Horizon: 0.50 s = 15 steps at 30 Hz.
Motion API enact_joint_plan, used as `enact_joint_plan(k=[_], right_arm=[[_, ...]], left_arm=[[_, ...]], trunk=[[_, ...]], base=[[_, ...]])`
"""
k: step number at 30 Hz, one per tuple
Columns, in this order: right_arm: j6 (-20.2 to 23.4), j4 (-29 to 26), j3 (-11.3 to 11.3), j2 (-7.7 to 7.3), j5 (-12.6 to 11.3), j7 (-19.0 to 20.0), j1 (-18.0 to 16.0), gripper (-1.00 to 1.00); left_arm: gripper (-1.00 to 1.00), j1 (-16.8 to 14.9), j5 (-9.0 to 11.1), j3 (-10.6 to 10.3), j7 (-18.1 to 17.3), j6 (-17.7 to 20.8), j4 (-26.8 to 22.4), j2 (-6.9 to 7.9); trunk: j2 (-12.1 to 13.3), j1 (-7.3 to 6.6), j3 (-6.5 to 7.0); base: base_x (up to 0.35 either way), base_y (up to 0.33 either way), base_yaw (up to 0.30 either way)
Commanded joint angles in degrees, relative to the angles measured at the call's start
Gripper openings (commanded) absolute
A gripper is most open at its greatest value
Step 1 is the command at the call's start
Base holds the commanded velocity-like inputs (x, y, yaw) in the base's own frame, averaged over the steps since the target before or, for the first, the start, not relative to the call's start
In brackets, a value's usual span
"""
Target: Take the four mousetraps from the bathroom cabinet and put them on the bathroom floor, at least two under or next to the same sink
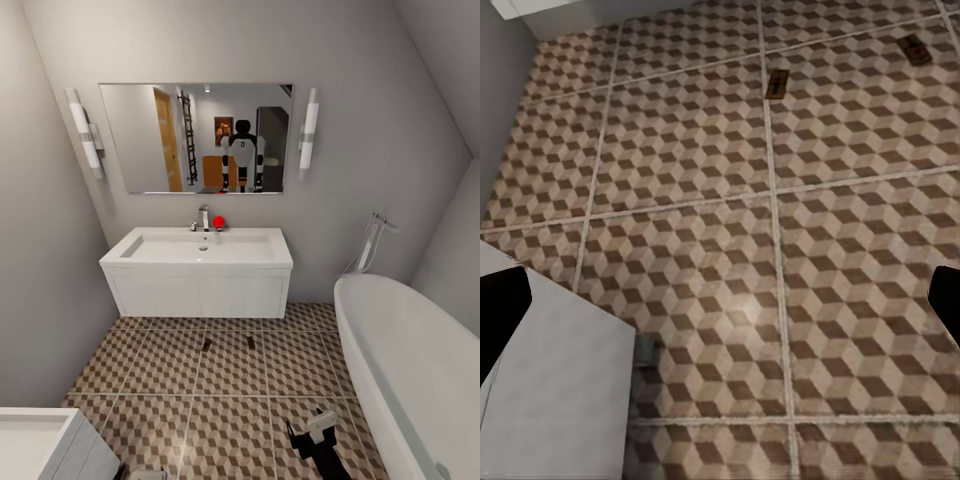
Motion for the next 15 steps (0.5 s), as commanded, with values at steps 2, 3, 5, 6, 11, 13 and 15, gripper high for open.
enact_joint_plan(k=[2,3,5,6,11,13,15], right_arm=[[-0.12,0.07,0.10,0.15,0.54,-1.01,-0.06,1.00],[-0.14,0.07,0.10,0.33,0.29,-1.65,-0.06,1.00],[-0.17,0.07,0.10,0.46,-0.18,-2.51,-0.06,1.00],[-0.20,0.07,0.10,0.51,-0.49,-2.97,-0.05,1.00],[-2.15,0.06,0.05,0.45,-5.56,-5.43,0.81,1.00],[-3.02,0.08,0.03,0.33,-7.22,-5.68,1.09,1.00],[-4.27,0.19,0.02,-0.30,-9.45,-5.90,3.31,1.00]], left_arm=[[1.00,-0.11,-0.13,-0.44,0.58,0.49,0.20,-0.12],[1.00,-0.11,-0.06,-0.39,0.66,1.41,0.15,-0.17],[1.00,-0.11,0.16,-0.33,0.73,2.52,0.08,-0.20],[1.00,-0.11,0.33,-0.29,0.76,3.12,0.05,-0.21],[1.00,-0.11,3.71,2.38,0.90,9.12,-0.36,-0.25],[1.00,-0.11,4.53,3.39,0.92,10.57,-0.58,-0.24],[1.00,-0.09,5.47,4.78,0.93,12.65,-1.11,-0.04]], trunk=[[-0.13,0.04,-0.13],[-0.13,0.04,-0.13],[-0.13,0.04,-0.13],[-0.13,0.04,-0.13],[-0.13,0.04,-0.13],[-0.13,0.04,-0.13],[-0.13,0.04,-0.13]], base=[[0.000,0.000,0.000],[0.000,0.000,0.000],[0.000,0.000,0.000],[0.000,0.000,0.000],[0.000,0.000,0.000],[0.000,0.000,0.000],[0.000,0.000,0.000]])
